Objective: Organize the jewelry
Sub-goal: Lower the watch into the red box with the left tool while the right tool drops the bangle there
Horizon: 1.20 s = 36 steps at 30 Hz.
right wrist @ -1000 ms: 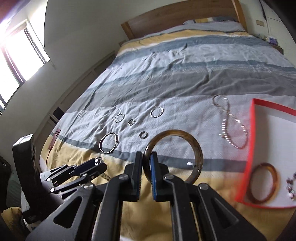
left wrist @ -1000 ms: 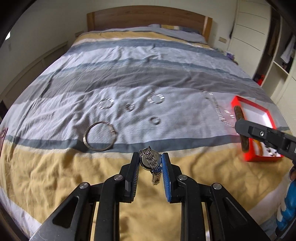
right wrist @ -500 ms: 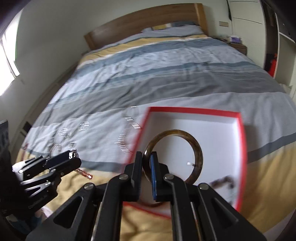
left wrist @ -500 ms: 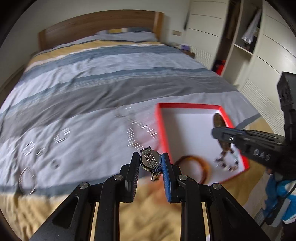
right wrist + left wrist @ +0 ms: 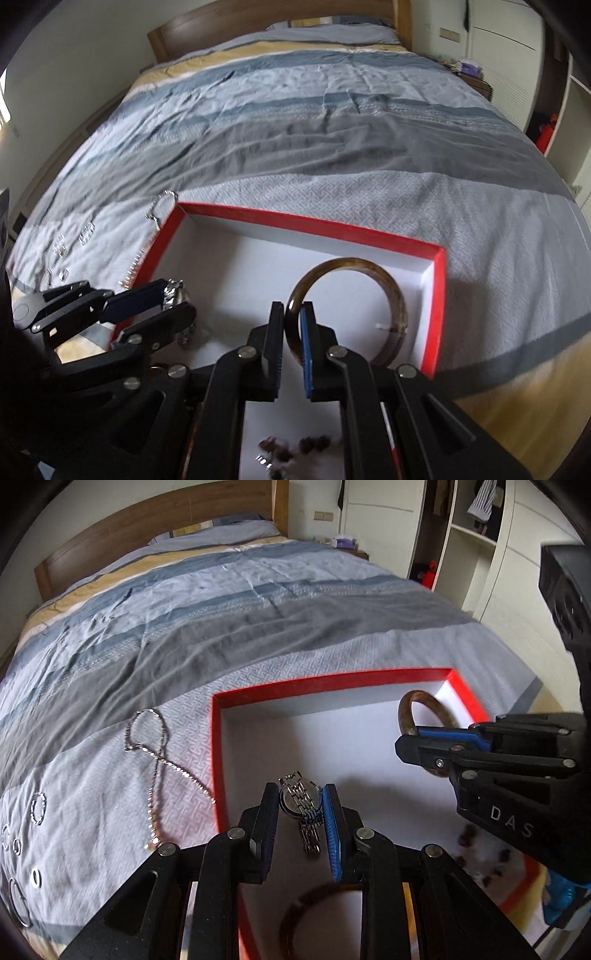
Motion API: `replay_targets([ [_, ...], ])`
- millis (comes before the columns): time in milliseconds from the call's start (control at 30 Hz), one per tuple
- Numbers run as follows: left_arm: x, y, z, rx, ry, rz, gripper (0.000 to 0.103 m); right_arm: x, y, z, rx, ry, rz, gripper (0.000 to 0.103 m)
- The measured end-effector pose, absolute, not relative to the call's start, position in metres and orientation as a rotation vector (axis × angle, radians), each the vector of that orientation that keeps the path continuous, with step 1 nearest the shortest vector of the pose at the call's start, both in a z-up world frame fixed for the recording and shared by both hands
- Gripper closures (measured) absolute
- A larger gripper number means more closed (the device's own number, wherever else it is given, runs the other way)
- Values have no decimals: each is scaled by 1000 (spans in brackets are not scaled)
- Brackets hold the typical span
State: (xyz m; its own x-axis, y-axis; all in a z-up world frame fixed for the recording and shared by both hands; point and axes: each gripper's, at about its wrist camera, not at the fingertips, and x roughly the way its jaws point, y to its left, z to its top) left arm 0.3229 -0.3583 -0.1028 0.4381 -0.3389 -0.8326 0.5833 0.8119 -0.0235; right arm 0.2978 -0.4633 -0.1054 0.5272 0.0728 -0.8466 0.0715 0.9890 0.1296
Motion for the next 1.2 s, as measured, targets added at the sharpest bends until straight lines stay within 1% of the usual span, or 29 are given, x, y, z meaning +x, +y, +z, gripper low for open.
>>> replay_targets([
  [167,333,-359,-113,266,981,-584,79,308,-464,-119,132,1042,1,94],
  [433,334,-360,-117,274,1000,-564,79,309,-467,-118,146,1045,-6,92],
  [533,335,-358,-115,252,1013,-577,77,306,-470,-114,160,1045,-16,79],
  [567,335,-358,-114,250,1015,-580,77,303,-472,-110,165,1040,-20,71],
  [600,335,-358,-112,250,1015,-580,76,301,-473,-107,168,1035,-23,69],
  [633,336,-357,-109,249,1011,-577,71,296,-474,-100,171,1026,-29,69],
  [700,332,-354,-99,246,999,-574,70,288,-477,-89,176,1010,-36,69],
  [800,324,-344,-75,240,973,-574,70,270,-480,-65,181,978,-51,69],
  [1000,296,-311,9,234,850,-550,69,224,-479,-5,189,897,-91,69],
  [1133,270,-284,60,234,777,-510,66,185,-469,40,189,829,-111,69],
  [1200,254,-269,83,239,750,-492,62,163,-461,63,184,803,-124,69],
])
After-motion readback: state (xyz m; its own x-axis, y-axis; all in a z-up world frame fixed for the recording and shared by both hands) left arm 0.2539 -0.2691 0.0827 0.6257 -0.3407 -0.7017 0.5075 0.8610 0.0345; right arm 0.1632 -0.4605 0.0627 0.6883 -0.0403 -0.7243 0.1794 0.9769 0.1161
